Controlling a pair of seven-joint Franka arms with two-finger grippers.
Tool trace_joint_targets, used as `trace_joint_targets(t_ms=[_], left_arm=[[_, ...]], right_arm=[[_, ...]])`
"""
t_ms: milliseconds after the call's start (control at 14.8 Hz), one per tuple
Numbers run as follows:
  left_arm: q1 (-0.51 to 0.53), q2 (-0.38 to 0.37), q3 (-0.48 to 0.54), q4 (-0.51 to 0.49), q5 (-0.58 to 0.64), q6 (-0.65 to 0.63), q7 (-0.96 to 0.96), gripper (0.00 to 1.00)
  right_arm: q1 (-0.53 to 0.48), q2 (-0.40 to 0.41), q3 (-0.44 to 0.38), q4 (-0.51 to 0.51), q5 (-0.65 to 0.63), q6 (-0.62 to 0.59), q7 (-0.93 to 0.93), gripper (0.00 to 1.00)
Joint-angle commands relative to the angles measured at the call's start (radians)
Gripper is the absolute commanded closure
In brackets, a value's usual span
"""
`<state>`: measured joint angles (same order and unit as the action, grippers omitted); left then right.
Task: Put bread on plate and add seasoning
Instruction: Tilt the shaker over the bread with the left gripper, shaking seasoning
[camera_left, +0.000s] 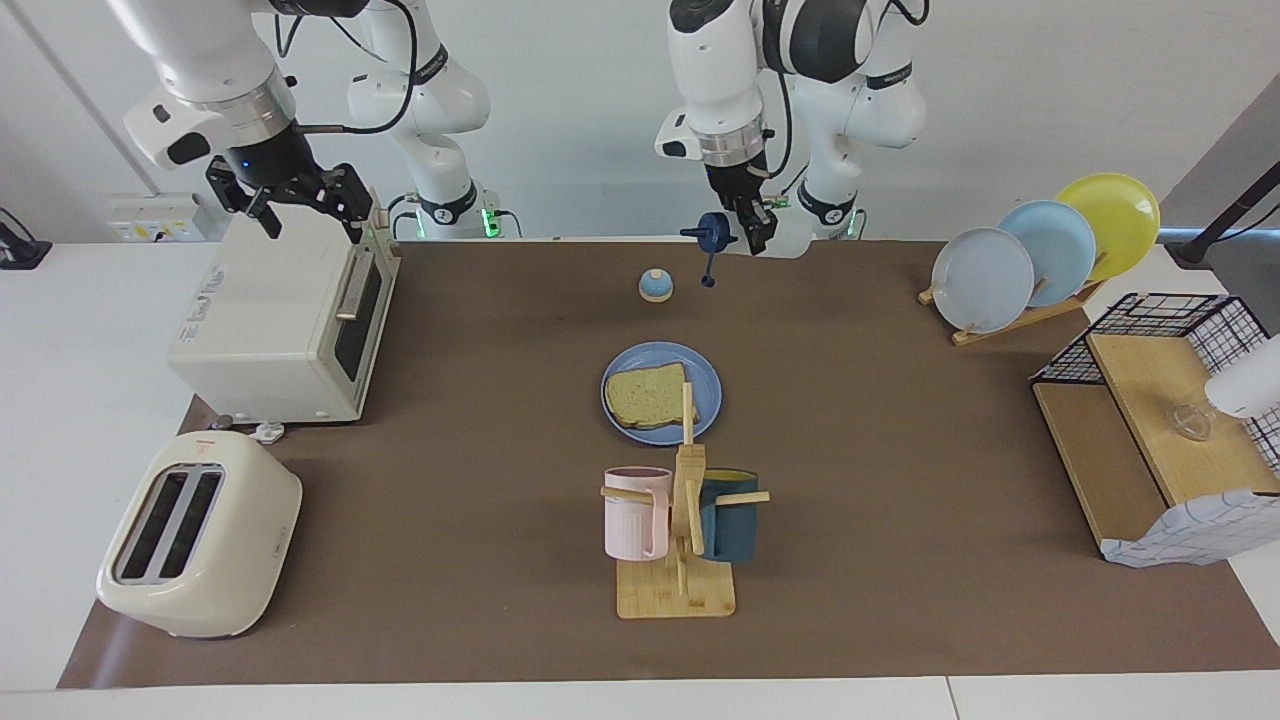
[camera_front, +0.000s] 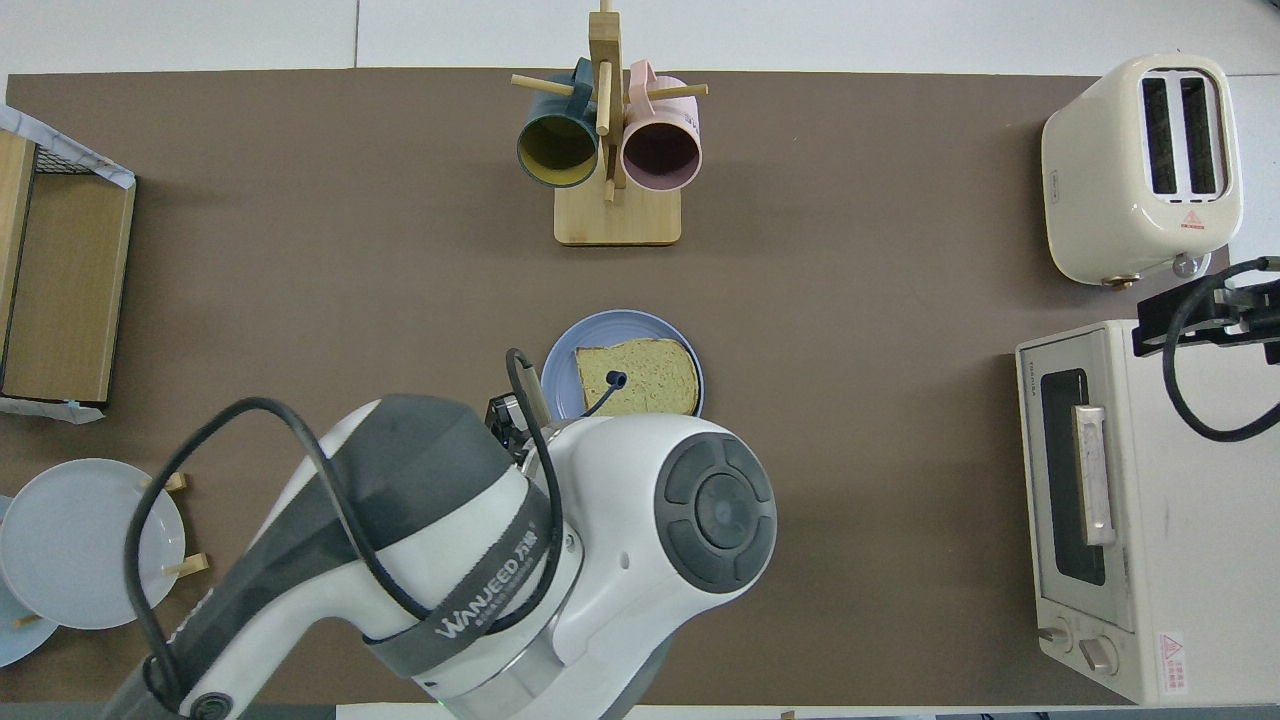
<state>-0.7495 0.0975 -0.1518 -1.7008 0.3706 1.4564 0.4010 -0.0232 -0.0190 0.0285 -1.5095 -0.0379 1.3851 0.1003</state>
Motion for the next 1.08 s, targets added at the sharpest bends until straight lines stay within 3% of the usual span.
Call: trace_joint_targets(t_ms=[0,271,542,1016], left_arm=[[-0.082,0.066,0.008,0.043,0.094,-0.079,-0.033,0.7],[-0.135,0.12,0.006,0.043,0.2,-0.145,-0.037,0.7],[-0.204,0.241,0.009,0.043,0.31,-0.189,-0.08,0.71],[-0.226,0.292,0.009,0.024,0.477,-0.254,-0.08,0.72]], right_arm=[[-0.021,-0.024,0.007,-0.044,-0.019,0.074,-0.04,0.0],[-0.021,-0.015,-0.002,-0.032,-0.019,0.063,-0.08,0.0],[-0.031,-0.005,-0.012,-0.024,-0.011,0.052,-0.108,0.0],[-0.037,-0.002,-0.016,-0.031,-0.01,0.06,-0.11,0.0]])
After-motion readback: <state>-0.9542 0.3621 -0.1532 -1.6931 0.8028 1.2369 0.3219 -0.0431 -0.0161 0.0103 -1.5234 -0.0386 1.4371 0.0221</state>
